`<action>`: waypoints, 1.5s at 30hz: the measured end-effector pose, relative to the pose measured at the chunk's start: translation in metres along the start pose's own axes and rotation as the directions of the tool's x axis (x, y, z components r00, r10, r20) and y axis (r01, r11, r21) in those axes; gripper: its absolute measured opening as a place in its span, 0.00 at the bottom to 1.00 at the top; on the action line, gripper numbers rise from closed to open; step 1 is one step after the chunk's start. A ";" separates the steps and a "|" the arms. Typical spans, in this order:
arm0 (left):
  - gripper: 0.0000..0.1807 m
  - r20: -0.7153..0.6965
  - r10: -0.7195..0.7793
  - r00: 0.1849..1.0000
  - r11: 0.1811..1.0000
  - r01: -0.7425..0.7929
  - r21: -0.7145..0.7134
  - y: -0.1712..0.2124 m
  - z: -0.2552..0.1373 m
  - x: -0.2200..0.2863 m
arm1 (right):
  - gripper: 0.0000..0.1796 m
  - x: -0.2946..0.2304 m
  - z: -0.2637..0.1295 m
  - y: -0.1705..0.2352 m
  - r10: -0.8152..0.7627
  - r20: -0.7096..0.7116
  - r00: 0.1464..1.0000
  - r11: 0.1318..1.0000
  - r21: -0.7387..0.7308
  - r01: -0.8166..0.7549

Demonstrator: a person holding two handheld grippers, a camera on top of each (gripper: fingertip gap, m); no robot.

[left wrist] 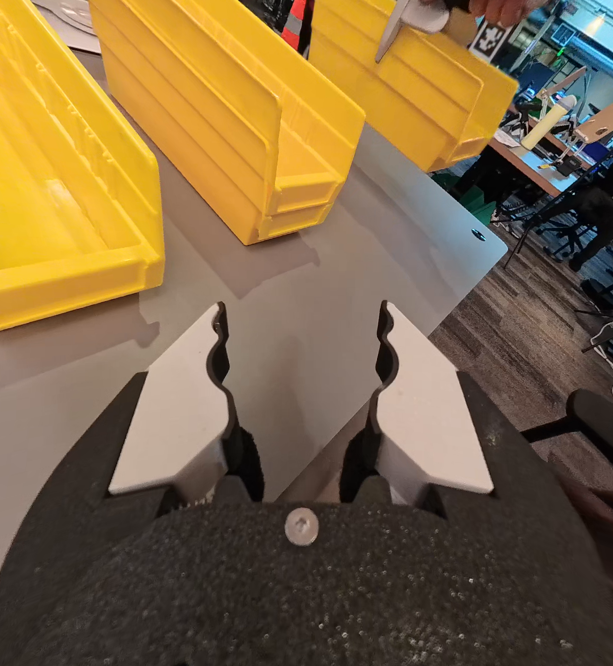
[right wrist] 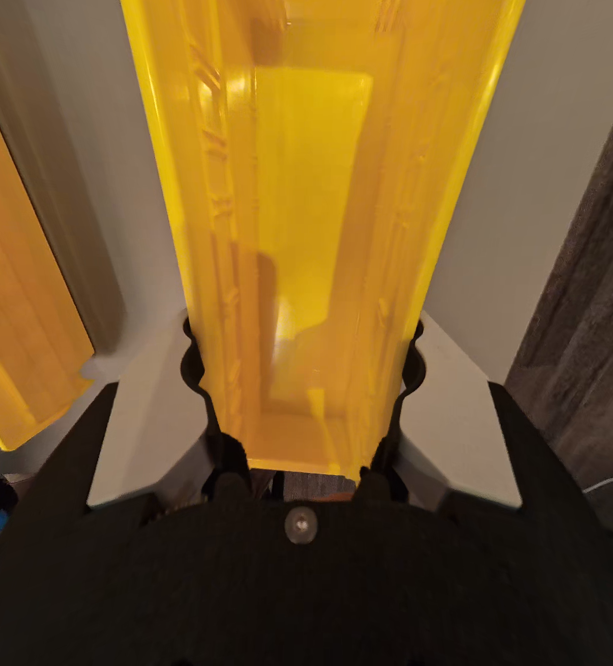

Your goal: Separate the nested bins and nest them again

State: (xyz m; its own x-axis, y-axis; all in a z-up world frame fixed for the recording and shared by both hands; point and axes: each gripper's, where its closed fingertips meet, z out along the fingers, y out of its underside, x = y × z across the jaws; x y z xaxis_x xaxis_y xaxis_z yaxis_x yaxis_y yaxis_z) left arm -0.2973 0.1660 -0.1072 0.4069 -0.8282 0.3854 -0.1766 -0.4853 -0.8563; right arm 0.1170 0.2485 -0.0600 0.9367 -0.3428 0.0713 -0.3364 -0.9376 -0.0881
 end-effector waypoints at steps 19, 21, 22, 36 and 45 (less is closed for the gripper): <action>0.45 0.051 0.096 0.994 0.994 -0.093 -0.059 0.012 0.004 0.003 | 0.64 -0.191 -0.119 -0.012 -0.099 0.044 0.994 0.983 0.159 0.091; 0.44 0.055 0.099 0.994 0.994 -0.096 -0.054 0.012 0.002 0.003 | 0.64 -0.214 -0.108 -0.012 -0.106 0.064 0.992 0.984 0.151 0.096; 0.44 0.056 0.099 0.993 0.994 -0.096 -0.052 0.011 0.002 0.003 | 0.64 -0.225 -0.100 -0.011 -0.112 0.076 0.991 0.985 0.139 0.101; 0.45 0.038 0.050 0.998 0.998 -0.048 -0.041 0.007 0.002 -0.005 | 0.64 -0.258 -0.034 -0.033 -0.089 0.070 0.994 0.989 0.126 0.080; 0.45 0.046 0.075 0.996 0.996 -0.073 -0.057 0.010 0.004 -0.003 | 0.65 -0.257 0.000 -0.037 -0.079 0.103 0.992 0.991 0.116 0.067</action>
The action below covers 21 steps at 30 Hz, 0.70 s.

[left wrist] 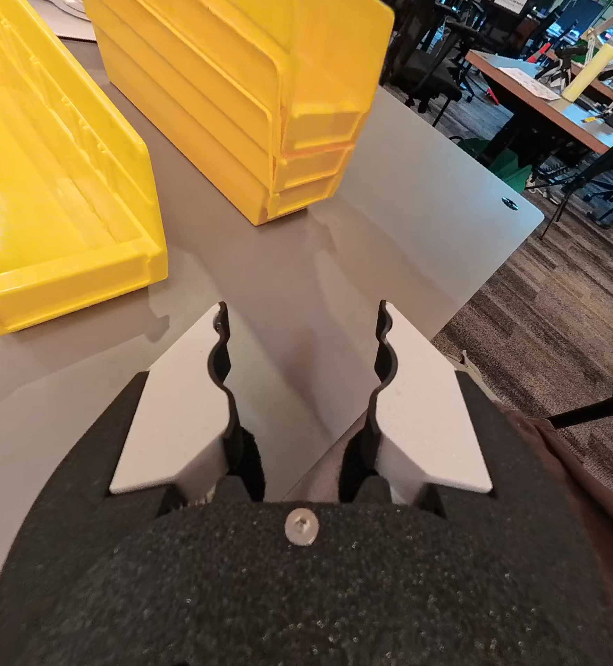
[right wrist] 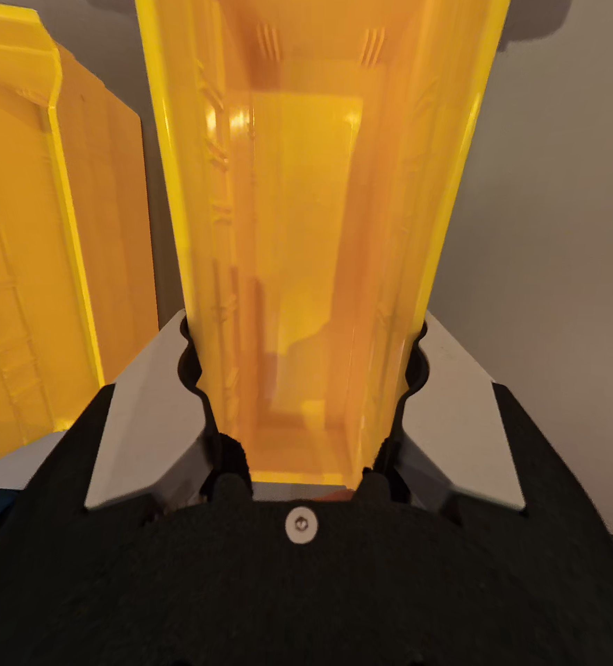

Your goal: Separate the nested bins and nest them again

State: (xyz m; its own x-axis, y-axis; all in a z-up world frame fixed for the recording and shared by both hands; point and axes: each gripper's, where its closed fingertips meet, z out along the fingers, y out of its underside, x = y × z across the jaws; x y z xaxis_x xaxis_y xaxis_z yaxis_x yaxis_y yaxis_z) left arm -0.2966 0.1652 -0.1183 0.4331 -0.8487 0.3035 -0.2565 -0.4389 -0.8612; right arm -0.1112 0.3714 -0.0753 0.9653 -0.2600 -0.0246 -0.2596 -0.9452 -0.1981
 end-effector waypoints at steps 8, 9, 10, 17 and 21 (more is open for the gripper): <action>0.45 -0.010 -0.025 1.000 1.000 0.025 -0.018 0.004 0.002 0.000 | 0.70 0.000 0.009 0.000 0.002 -0.012 1.000 1.000 0.022 -0.002; 0.45 -0.001 -0.024 1.000 0.999 0.024 -0.022 0.005 0.002 -0.001 | 0.71 0.000 0.009 0.000 0.004 -0.013 1.000 1.000 0.022 -0.004; 0.45 0.008 -0.020 1.000 0.999 0.020 -0.025 0.006 0.001 -0.003 | 0.71 0.000 0.009 0.000 0.000 -0.014 1.000 1.000 0.020 0.001; 0.57 0.098 -0.037 0.994 0.997 0.029 0.073 -0.015 -0.014 -0.025 | 0.74 -0.023 -0.065 -0.012 -0.177 0.158 0.971 0.945 0.302 0.123; 0.68 0.204 -0.019 0.979 0.998 0.007 0.060 -0.031 -0.035 -0.047 | 0.70 -0.028 -0.136 0.040 -0.335 0.242 0.911 0.809 0.570 0.146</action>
State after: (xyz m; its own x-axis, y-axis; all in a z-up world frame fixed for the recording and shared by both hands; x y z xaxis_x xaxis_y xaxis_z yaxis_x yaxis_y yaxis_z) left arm -0.3389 0.2079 -0.0919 0.6054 -0.7619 0.2301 -0.2012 -0.4263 -0.8819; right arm -0.1525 0.3141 0.0507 0.9728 0.1278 -0.1933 -0.0529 -0.6897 -0.7222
